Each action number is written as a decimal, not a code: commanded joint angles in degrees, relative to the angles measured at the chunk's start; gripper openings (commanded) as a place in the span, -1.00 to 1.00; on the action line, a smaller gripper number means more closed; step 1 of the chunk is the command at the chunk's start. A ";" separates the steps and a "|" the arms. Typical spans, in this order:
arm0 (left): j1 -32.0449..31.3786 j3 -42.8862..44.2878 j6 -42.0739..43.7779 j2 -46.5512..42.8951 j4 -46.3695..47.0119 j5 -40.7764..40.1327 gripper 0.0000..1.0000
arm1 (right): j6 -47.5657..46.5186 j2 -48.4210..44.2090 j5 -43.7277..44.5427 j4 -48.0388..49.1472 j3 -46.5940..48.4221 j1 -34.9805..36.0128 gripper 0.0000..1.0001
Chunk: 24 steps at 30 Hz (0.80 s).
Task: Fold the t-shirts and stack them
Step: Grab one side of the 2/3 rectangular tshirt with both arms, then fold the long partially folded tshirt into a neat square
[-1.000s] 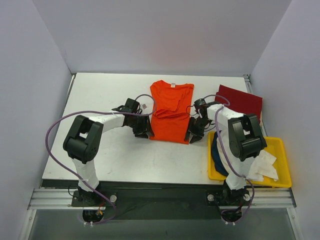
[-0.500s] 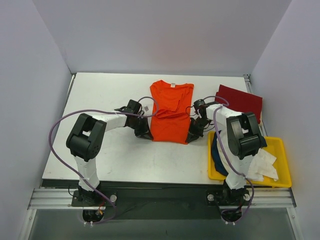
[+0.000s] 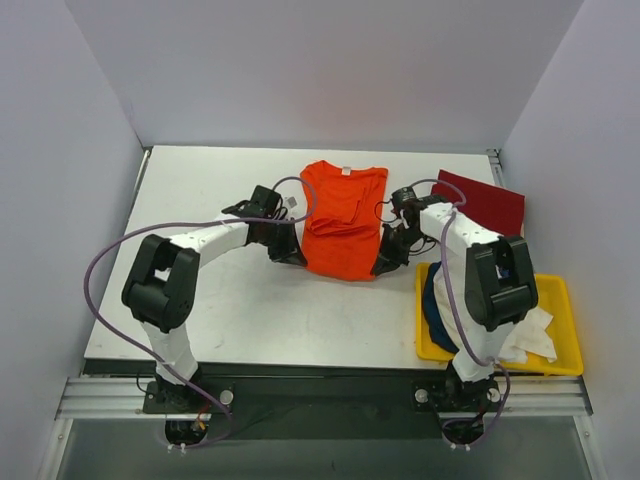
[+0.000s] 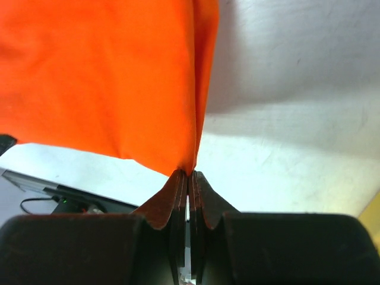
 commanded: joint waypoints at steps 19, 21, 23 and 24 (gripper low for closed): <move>0.69 1.24 4.14 -20.56 -24.18 -0.94 -1.00 | 2.34 -20.72 -1.02 -18.05 1.46 4.64 -1.00; 0.69 1.59 4.75 -22.84 -26.56 -1.91 -1.00 | 3.57 -23.09 -0.84 -19.54 0.76 5.61 -1.00; 0.69 2.64 5.63 -24.95 -30.61 -2.70 -1.00 | 4.80 -24.76 -0.49 -20.86 0.58 6.76 -1.00; 0.69 2.82 5.63 -25.74 -31.84 -2.88 -1.00 | 5.24 -26.25 -0.40 -22.08 0.58 6.93 -1.00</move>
